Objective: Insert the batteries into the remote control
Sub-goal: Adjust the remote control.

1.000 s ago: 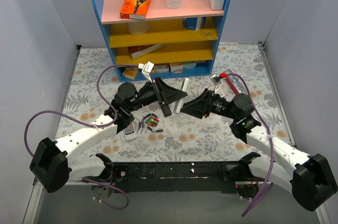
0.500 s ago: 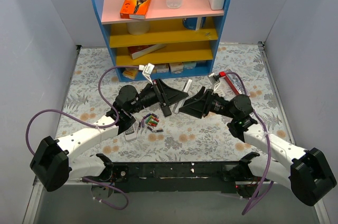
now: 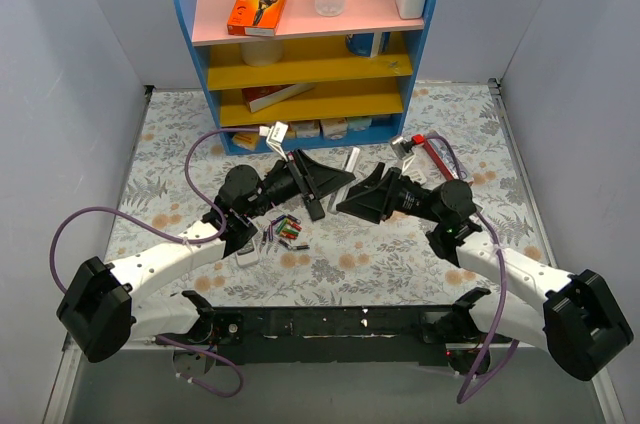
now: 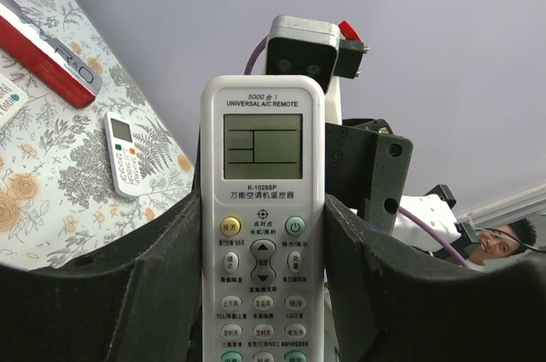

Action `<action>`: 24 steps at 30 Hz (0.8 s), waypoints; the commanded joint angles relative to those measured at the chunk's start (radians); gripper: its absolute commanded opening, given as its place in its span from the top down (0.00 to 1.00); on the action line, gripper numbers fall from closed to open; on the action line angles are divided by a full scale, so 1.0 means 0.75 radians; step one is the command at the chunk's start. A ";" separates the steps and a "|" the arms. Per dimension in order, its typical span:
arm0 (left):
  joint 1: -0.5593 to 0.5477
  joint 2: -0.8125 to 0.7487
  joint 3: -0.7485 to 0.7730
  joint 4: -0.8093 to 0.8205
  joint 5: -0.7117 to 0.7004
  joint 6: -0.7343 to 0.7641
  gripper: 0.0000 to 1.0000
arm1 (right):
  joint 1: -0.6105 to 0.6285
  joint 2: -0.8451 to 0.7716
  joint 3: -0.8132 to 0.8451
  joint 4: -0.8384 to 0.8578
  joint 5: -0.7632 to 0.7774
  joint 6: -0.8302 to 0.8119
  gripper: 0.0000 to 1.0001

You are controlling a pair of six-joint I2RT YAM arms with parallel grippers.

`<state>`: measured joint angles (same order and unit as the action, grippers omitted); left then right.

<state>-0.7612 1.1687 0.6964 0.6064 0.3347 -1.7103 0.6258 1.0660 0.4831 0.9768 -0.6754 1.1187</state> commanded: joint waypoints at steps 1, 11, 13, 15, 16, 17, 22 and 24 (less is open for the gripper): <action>-0.006 -0.024 -0.026 0.095 -0.035 -0.047 0.87 | 0.018 0.033 0.051 0.129 -0.018 0.008 0.17; -0.016 -0.038 -0.061 0.108 -0.054 -0.041 0.86 | 0.047 0.106 0.082 0.189 -0.042 0.018 0.48; -0.016 -0.055 -0.063 0.073 -0.062 -0.010 0.83 | 0.047 0.106 0.080 0.170 -0.046 0.010 0.66; -0.016 -0.077 -0.051 -0.004 -0.086 0.053 0.71 | 0.045 0.098 0.078 0.128 -0.057 -0.025 0.76; -0.016 -0.092 -0.049 -0.037 -0.105 0.073 0.66 | 0.047 0.092 0.080 0.097 -0.059 -0.041 0.85; -0.016 -0.124 -0.053 -0.066 -0.125 0.096 0.61 | 0.047 0.086 0.084 0.020 -0.055 -0.064 0.89; -0.016 -0.196 -0.018 -0.315 -0.246 0.284 0.22 | 0.047 0.017 0.178 -0.416 -0.014 -0.340 0.99; -0.016 -0.208 0.004 -0.423 -0.278 0.333 0.14 | 0.047 -0.002 0.225 -0.671 0.015 -0.442 0.99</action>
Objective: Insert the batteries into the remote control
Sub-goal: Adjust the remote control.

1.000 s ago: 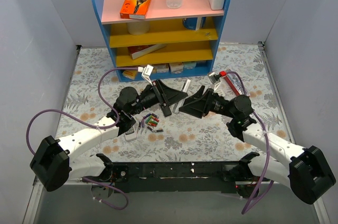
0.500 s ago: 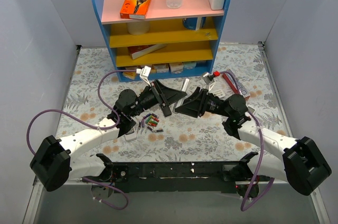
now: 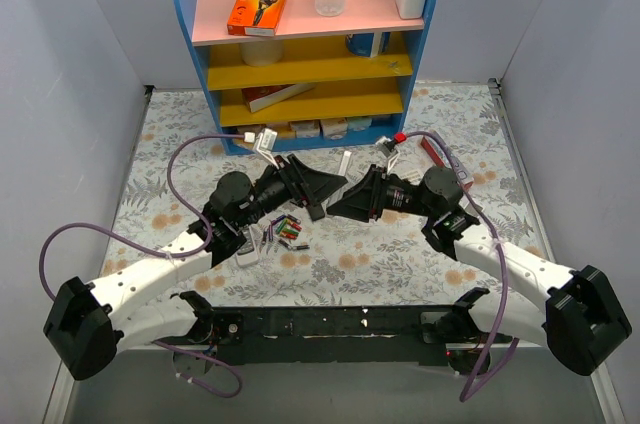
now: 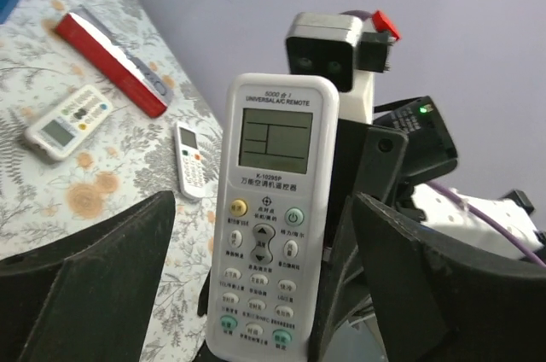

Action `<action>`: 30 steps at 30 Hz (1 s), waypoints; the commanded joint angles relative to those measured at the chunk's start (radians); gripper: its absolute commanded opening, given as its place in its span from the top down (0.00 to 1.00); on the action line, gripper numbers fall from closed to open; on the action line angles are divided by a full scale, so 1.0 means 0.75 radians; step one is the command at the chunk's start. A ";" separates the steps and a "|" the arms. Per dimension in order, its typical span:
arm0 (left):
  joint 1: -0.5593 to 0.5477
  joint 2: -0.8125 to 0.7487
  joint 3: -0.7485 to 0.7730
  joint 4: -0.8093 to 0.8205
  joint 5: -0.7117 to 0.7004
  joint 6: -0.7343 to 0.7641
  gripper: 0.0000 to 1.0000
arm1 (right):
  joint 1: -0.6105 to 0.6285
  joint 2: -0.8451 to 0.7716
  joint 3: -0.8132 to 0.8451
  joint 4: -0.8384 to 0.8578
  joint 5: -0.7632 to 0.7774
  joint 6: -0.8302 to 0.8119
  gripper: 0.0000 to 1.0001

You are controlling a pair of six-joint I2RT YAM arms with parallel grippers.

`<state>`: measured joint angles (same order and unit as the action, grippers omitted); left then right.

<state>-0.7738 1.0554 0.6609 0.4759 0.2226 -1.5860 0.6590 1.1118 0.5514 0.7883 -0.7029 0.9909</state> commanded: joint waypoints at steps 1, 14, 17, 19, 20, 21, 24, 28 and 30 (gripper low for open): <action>0.001 -0.057 0.078 -0.282 -0.151 0.208 0.06 | 0.003 -0.067 0.183 -0.498 0.068 -0.359 0.99; 0.001 0.092 0.268 -0.504 -0.223 0.331 0.02 | 0.036 0.029 0.432 -1.178 0.338 -0.736 0.99; 0.001 0.151 0.307 -0.512 -0.207 0.335 0.04 | 0.064 0.064 0.469 -1.221 0.375 -0.765 0.99; 0.001 0.186 0.330 -0.538 -0.235 0.331 0.07 | 0.074 0.074 0.476 -1.231 0.391 -0.771 0.99; 0.001 0.215 0.342 -0.555 -0.256 0.325 0.07 | 0.083 0.082 0.476 -1.227 0.393 -0.773 0.99; 0.001 0.229 0.356 -0.583 -0.272 0.319 0.09 | 0.083 0.086 0.472 -1.227 0.395 -0.773 0.99; 0.001 0.276 0.368 -0.618 -0.323 0.280 0.12 | 0.093 0.103 0.467 -1.225 0.405 -0.775 0.99; 0.001 0.321 0.379 -0.614 -0.193 0.256 0.26 | 0.103 0.117 0.463 -1.229 0.424 -0.779 0.99; 0.001 0.335 0.377 -0.614 -0.170 0.245 0.26 | 0.105 0.125 0.463 -1.229 0.432 -0.779 0.99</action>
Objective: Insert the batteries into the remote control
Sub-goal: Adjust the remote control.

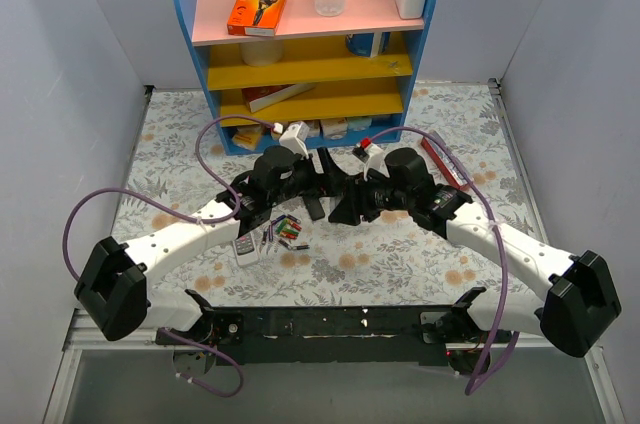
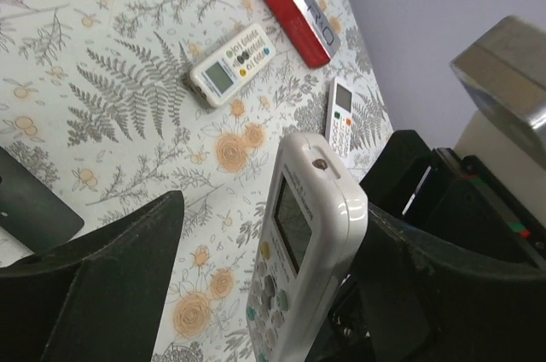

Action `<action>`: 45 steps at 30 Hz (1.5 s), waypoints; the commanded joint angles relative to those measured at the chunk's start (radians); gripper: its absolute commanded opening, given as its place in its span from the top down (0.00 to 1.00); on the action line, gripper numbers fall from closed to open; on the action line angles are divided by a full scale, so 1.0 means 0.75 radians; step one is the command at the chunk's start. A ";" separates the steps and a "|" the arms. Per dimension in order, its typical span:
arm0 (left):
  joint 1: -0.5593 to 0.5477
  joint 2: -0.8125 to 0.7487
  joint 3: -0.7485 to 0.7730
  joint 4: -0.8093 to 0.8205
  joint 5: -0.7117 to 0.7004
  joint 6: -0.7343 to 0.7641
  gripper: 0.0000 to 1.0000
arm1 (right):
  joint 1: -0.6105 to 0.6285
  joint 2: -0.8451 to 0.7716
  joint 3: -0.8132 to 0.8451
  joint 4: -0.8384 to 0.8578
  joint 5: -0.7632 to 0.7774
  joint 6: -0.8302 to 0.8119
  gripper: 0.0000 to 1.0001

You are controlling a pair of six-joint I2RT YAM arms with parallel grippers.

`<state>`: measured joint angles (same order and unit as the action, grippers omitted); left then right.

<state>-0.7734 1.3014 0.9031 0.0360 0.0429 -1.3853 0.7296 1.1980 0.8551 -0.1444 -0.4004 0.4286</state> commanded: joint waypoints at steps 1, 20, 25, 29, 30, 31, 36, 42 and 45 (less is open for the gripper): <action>0.000 0.007 0.050 -0.028 0.076 -0.028 0.26 | 0.011 0.010 0.058 0.017 0.035 -0.029 0.99; 0.182 -0.044 -0.024 -0.075 0.213 -0.067 1.00 | 0.013 -0.114 0.040 0.064 0.022 -0.142 0.16; 0.254 -0.089 -0.087 -0.012 0.352 -0.069 1.00 | 0.013 -0.272 0.001 0.066 0.151 -0.246 0.05; 0.258 -0.107 -0.122 0.050 0.468 -0.065 1.00 | 0.011 -0.376 -0.070 0.084 0.323 -0.266 0.04; 0.258 -0.107 -0.124 0.060 0.487 -0.073 1.00 | 0.013 -0.390 -0.085 0.094 0.329 -0.299 0.06; 0.260 -0.105 -0.126 0.068 0.501 -0.080 1.00 | 0.013 -0.413 -0.097 0.127 0.299 -0.342 0.07; 0.260 -0.064 -0.092 0.075 0.587 -0.108 1.00 | 0.013 -0.401 -0.117 0.117 0.091 -0.643 0.09; 0.258 -0.023 -0.069 0.075 0.610 -0.153 1.00 | 0.031 -0.340 -0.101 0.111 0.037 -0.798 0.12; 0.256 -0.025 -0.100 0.103 0.587 -0.200 1.00 | 0.038 -0.301 -0.075 0.121 0.053 -0.756 0.12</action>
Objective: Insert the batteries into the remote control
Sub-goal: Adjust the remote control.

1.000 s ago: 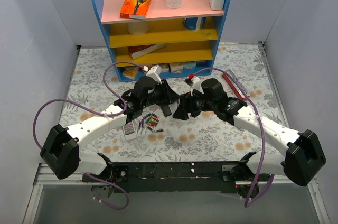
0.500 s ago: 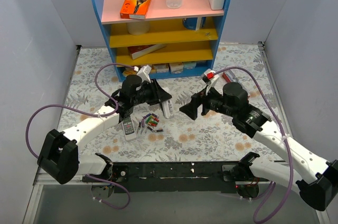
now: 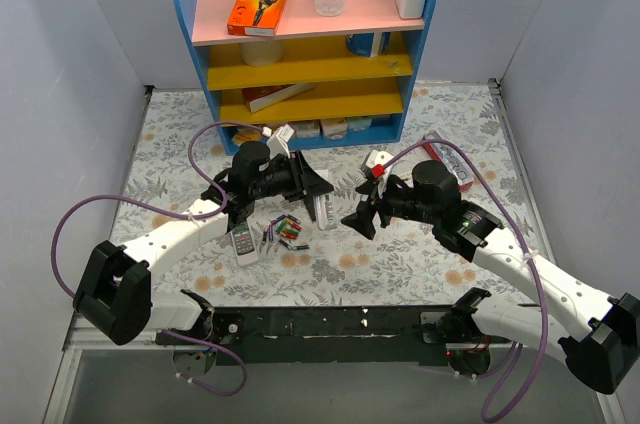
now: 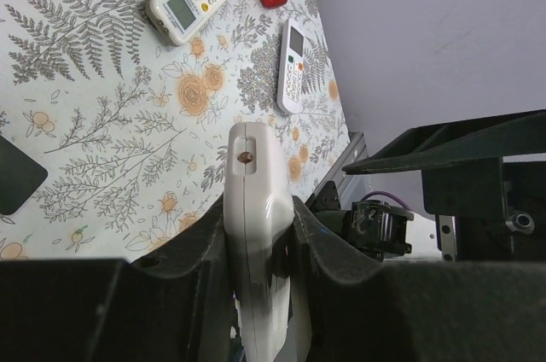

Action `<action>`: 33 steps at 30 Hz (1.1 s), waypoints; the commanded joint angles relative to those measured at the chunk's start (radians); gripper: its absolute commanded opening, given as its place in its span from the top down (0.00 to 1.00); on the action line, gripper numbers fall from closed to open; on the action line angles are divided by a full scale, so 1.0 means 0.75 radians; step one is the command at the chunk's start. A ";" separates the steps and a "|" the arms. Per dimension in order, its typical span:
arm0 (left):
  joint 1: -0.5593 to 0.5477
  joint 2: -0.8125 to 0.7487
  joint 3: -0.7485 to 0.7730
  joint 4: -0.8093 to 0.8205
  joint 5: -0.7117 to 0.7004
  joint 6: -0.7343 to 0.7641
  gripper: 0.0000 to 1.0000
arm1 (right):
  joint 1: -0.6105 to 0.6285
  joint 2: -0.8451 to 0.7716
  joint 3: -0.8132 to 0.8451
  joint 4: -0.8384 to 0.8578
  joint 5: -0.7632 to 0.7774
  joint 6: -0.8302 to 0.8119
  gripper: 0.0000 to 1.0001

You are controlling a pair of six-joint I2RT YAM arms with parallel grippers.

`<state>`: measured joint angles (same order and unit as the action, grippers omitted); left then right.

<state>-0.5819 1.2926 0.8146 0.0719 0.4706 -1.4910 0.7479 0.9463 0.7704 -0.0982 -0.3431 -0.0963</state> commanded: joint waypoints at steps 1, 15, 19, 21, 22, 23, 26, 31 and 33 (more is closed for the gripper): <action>0.001 -0.014 0.010 0.078 -0.007 -0.086 1.00 | 0.027 0.051 0.044 0.065 -0.009 0.021 0.10; -0.075 -0.036 -0.033 0.180 -0.206 -0.104 1.00 | 0.191 0.252 0.132 0.057 0.390 0.668 0.02; -0.099 -0.042 -0.037 0.199 -0.229 -0.098 1.00 | 0.207 0.289 0.153 0.049 0.453 0.707 0.07; -0.104 -0.044 -0.037 0.199 -0.241 -0.094 1.00 | 0.216 0.307 0.171 0.041 0.492 0.713 0.15; -0.106 -0.048 -0.037 0.201 -0.245 -0.094 1.00 | 0.218 0.315 0.175 0.035 0.494 0.713 0.18; -0.106 -0.052 -0.037 0.201 -0.247 -0.094 1.00 | 0.224 0.321 0.180 0.027 0.496 0.713 0.23; -0.106 -0.057 -0.033 0.201 -0.259 -0.084 1.00 | 0.228 0.336 0.188 0.019 0.492 0.713 0.39; -0.106 -0.069 -0.029 0.158 -0.343 -0.053 0.70 | 0.238 0.332 0.182 0.008 0.490 0.715 0.82; -0.106 -0.083 -0.033 0.154 -0.370 -0.049 0.62 | 0.240 0.330 0.180 0.000 0.490 0.717 0.95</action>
<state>-0.6601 1.2839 0.7895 0.1883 0.2687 -1.5478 0.9112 1.1980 0.8627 -0.1032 0.0307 0.4503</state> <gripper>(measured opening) 0.324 0.537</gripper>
